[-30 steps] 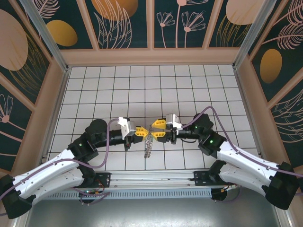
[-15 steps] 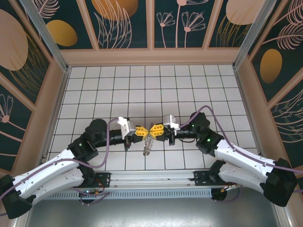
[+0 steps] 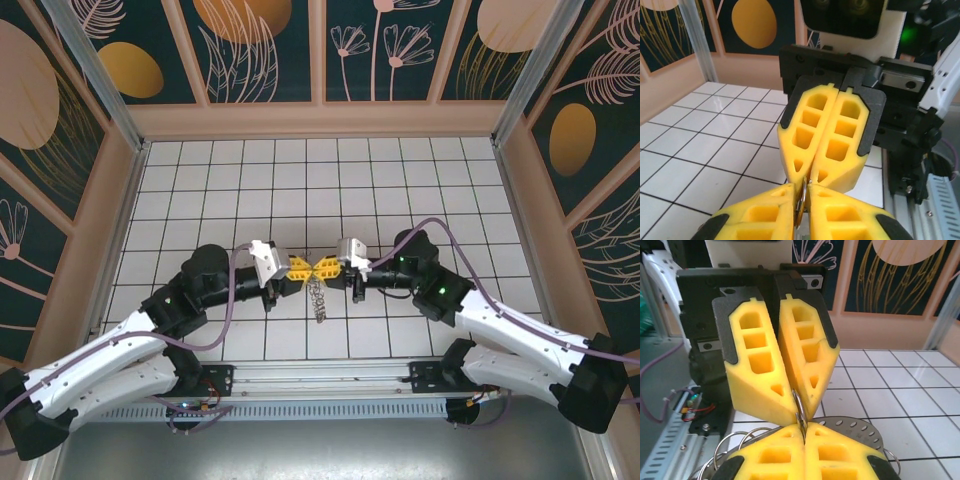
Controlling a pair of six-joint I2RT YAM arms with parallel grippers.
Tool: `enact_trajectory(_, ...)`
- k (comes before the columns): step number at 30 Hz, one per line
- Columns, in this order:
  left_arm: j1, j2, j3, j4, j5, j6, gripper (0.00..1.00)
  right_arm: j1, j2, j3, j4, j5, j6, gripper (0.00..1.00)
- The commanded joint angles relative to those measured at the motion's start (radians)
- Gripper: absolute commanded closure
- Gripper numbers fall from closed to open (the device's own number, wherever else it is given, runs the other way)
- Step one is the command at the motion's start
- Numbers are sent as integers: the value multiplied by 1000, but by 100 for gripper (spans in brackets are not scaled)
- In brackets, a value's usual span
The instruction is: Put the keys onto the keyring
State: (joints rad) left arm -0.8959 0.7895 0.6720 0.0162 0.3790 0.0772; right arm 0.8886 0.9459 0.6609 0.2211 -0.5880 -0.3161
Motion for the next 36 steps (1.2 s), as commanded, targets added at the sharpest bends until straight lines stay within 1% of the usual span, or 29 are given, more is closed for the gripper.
enact_trajectory(1,-7,34,70,-105,-26,57,85,40,22,95,-121,143,-100,100)
enact_trajectory(4,-8,54,94,-141,-54,69,88,81,43,136,-181,207,-130,100)
enact_trajectory(8,-8,71,101,-156,-65,78,100,112,43,161,-221,243,-145,100)
enact_trajectory(11,-8,73,90,-134,-52,67,100,129,36,168,-236,264,-153,100)
enact_trajectory(14,-7,43,53,-59,-32,36,100,131,11,153,-224,250,-142,100)
enact_trajectory(18,-6,-28,-16,94,31,-27,100,130,-21,115,-191,215,-104,100)
enact_trajectory(19,-7,-44,-33,133,47,-43,100,130,-27,104,-179,203,-94,99)
enact_trajectory(23,-7,-82,-85,259,89,-82,100,130,-27,71,-137,178,-59,89)
enact_trajectory(30,-8,-89,-117,350,120,-108,100,128,-23,68,-124,178,-43,87)
enact_trajectory(36,-7,-107,-166,484,158,-156,100,128,-27,62,-107,166,-33,87)
